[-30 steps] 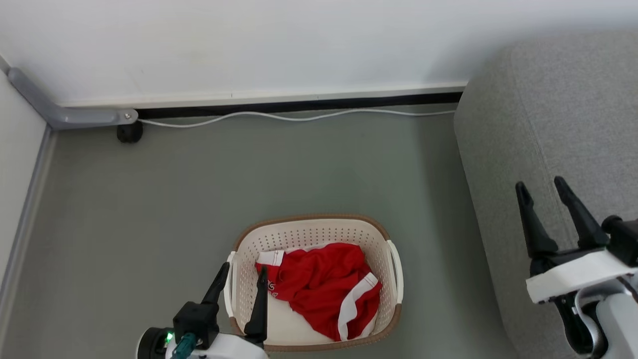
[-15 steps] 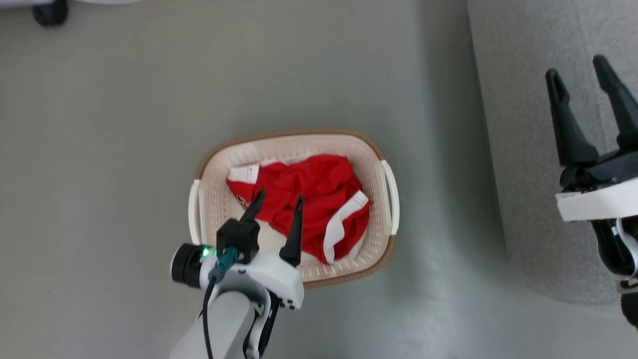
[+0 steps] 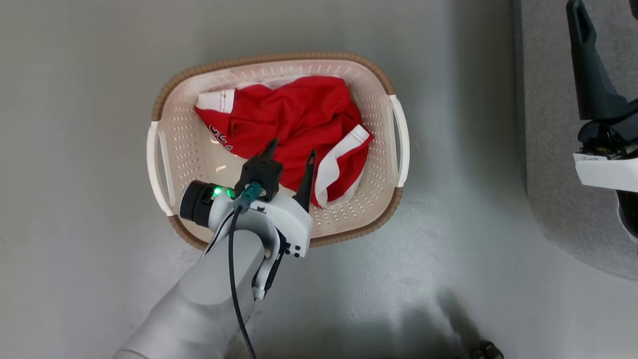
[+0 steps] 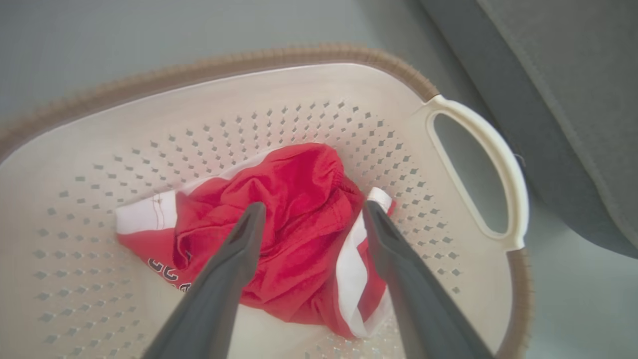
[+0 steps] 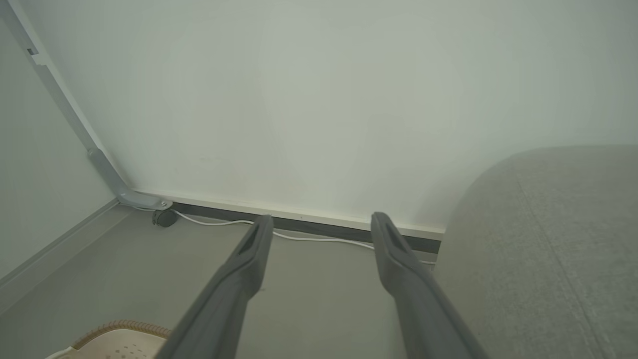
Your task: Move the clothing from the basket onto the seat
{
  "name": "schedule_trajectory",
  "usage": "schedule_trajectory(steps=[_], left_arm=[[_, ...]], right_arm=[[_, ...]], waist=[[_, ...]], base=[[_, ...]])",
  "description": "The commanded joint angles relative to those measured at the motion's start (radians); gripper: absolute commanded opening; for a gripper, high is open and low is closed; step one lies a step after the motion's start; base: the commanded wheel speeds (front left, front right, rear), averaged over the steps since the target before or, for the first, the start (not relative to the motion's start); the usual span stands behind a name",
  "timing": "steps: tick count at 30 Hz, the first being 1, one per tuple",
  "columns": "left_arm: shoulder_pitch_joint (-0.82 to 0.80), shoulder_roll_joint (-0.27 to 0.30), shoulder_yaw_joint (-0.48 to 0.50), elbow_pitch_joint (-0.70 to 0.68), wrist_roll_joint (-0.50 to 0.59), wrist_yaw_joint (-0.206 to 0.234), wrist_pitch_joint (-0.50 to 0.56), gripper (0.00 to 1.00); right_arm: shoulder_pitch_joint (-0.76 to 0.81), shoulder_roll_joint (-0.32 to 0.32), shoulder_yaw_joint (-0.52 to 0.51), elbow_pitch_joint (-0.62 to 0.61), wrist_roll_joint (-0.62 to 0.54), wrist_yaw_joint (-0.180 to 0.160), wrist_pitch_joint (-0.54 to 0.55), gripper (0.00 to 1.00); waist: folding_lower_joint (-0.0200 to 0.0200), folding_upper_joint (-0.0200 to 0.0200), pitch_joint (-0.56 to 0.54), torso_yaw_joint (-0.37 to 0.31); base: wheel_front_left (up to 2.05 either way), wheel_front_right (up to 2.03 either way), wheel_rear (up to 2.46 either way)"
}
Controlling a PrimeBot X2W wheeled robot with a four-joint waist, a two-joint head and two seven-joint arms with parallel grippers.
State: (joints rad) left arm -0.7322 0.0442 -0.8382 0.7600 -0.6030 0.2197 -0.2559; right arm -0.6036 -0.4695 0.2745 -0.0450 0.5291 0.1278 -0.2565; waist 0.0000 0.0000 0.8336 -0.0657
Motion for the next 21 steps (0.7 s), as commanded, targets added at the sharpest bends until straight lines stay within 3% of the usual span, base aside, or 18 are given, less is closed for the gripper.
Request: schedule_trajectory(steps=[1,11,21], left_arm=[[-0.012,0.006,-0.003,0.011,-0.016,-0.007,-0.006,1.00],[-0.180,0.006,-0.231,0.210,-0.120,-0.039,0.016,1.00],[-0.307,0.006,-0.370,0.310,-0.180,-0.020,0.081,1.00]], right_arm=[[0.012,-0.016,0.013,-0.034,0.010,0.003,-0.005,1.00],[-0.019,-0.027,0.019,-0.080,0.017,0.003,-0.005,1.00],[-0.044,-0.013,0.024,-0.104,0.022,0.003,-0.005,1.00]], waist=[[0.0000,0.0000,0.034,-0.009],[0.0000,0.0000,0.119,-0.040],[0.0000,0.0000,0.178,-0.088]], base=[[0.00,0.00,0.00],[0.00,0.00,0.00],[0.00,0.00,0.00]])
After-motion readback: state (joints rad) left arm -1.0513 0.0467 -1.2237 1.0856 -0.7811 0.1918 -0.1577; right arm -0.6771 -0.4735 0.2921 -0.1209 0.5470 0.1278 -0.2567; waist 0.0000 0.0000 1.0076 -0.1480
